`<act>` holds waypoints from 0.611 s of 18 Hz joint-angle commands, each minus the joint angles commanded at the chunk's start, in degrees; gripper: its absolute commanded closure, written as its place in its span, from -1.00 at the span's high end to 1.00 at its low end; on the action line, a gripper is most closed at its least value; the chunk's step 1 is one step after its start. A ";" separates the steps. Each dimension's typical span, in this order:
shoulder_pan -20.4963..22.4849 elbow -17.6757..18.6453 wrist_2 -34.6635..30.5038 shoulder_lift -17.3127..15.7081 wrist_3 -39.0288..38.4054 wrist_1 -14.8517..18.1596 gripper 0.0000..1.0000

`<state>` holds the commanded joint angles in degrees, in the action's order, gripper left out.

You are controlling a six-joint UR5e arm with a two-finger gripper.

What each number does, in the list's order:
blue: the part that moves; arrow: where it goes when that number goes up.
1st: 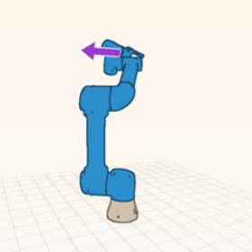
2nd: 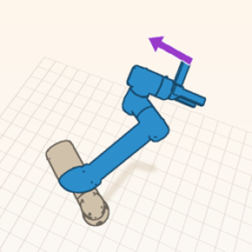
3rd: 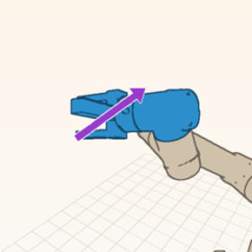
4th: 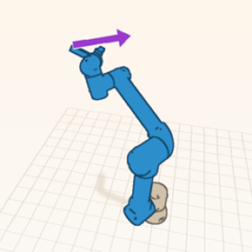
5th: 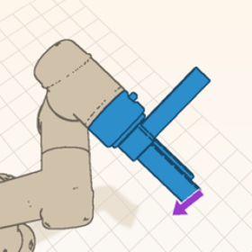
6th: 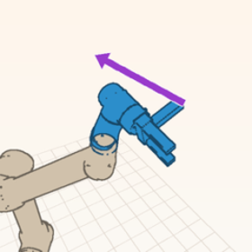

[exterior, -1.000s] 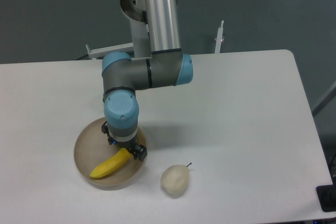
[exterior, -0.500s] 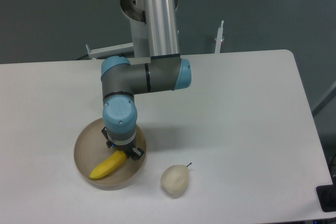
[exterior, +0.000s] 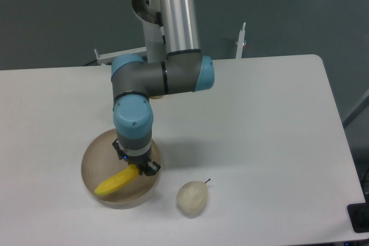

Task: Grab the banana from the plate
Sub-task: 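Lift the banana up off the plate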

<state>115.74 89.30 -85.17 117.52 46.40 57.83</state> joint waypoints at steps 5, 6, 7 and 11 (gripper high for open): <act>5.89 -2.12 -0.35 -1.41 3.26 0.70 -1.00; 7.82 -2.12 -0.35 -2.37 3.44 1.75 -1.00; 8.97 -2.12 -0.35 -2.99 4.13 2.45 -1.00; 13.19 -2.20 0.00 -4.49 13.79 4.04 -1.00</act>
<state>128.93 87.10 -85.17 113.03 60.19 61.87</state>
